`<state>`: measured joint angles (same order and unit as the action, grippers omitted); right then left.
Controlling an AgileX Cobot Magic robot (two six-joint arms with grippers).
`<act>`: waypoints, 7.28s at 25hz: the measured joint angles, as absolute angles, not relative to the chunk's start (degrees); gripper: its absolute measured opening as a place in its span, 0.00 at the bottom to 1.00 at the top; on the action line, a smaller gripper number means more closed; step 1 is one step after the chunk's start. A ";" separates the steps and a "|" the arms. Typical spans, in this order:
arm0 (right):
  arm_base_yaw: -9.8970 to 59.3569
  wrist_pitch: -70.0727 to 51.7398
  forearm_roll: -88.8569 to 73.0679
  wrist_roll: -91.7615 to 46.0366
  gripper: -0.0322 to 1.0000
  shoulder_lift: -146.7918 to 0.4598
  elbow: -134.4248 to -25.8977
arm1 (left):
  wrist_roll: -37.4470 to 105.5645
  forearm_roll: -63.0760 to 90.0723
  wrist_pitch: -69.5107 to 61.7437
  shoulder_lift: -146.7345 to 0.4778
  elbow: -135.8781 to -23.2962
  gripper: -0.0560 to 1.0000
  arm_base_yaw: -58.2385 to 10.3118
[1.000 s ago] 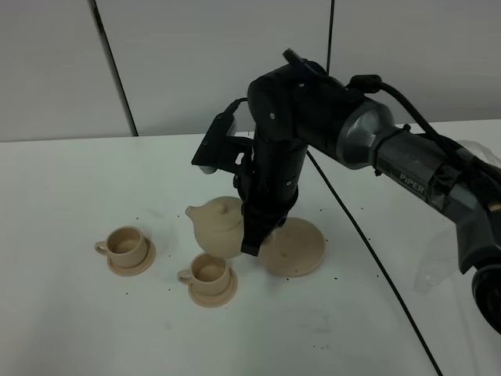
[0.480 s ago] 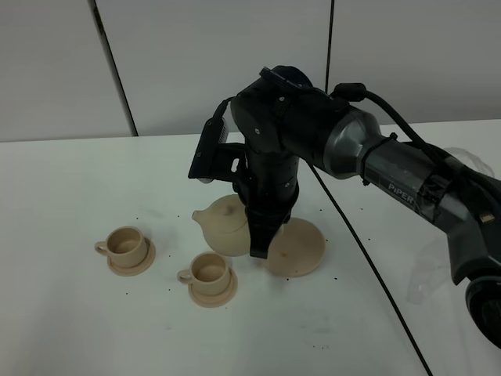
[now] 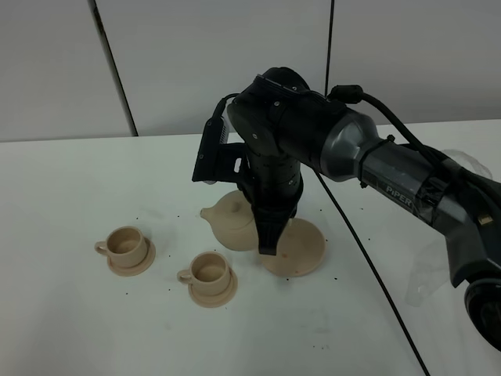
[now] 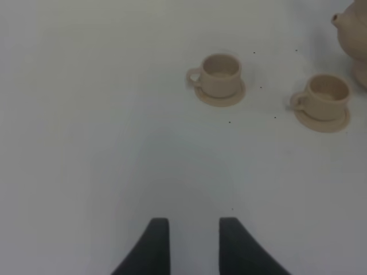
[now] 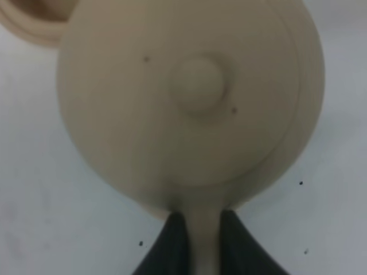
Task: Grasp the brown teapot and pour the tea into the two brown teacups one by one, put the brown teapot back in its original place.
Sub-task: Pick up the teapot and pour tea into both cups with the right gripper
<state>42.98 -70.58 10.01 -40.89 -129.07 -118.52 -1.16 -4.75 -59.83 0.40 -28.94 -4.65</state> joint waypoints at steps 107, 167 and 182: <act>55.61 -70.48 39.09 -50.97 0.12 -132.54 -112.84 | -1.19 -4.82 -59.83 0.40 -28.94 0.32 -4.65; 57.50 -70.39 43.22 -49.97 0.12 -131.44 -112.82 | -1.21 -4.82 -59.83 0.40 -28.94 0.32 -4.65; 57.50 -70.44 43.82 -49.85 0.12 -131.44 -112.82 | -1.21 -4.82 -59.83 0.40 -28.94 0.32 -4.65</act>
<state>57.50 -70.44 43.82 -49.85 -131.44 -112.82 -1.21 -4.82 -59.83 0.40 -28.94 -4.65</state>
